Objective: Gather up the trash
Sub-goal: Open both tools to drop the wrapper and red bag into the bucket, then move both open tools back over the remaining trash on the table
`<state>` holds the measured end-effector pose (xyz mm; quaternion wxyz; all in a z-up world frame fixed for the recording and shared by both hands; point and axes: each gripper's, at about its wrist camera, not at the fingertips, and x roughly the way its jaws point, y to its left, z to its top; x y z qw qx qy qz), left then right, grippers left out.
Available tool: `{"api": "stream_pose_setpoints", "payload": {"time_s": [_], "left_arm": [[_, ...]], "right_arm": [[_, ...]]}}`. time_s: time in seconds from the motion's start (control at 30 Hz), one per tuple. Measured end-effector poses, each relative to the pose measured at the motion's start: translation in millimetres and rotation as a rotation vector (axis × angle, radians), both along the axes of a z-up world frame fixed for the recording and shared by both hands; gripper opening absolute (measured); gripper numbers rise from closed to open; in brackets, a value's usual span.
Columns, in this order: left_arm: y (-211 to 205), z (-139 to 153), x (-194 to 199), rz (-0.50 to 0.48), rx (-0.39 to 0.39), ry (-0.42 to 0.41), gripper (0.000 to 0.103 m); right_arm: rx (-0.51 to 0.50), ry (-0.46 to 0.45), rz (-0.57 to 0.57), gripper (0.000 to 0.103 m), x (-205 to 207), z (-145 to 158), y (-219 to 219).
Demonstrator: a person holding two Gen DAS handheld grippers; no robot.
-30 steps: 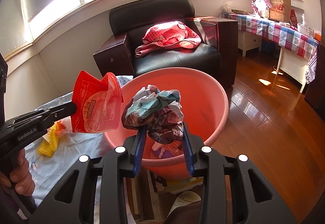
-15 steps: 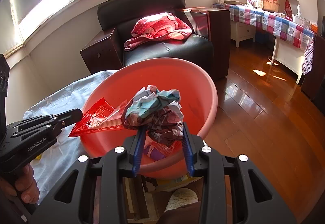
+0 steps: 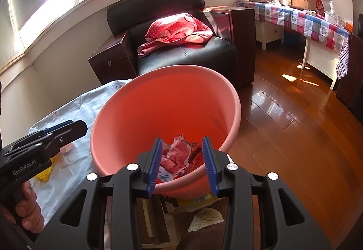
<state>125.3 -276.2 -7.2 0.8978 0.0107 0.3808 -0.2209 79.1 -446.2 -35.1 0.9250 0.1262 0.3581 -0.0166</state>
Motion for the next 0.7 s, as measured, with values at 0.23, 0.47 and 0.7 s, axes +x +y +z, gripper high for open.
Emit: {"api": "stream_pose_setpoints", "payload": {"time_s": [0.23, 0.47, 0.7], "left_arm": [[13.9, 12.8, -17.0, -0.004, -0.039, -0.018, 0.041], [40.0, 24.8, -35.9, 0.013, -0.082, -0.037, 0.044], [71.3, 31.7, -59.3, 0.026, -0.101, -0.066, 0.045]], "right_arm": [[-0.022, -0.027, 0.008, 0.037, -12.9, 14.1, 13.6], [-0.043, -0.050, 0.035, 0.037, -26.3, 26.9, 34.5], [-0.037, -0.062, 0.098, 0.037, -36.7, 36.9, 64.1]]}}
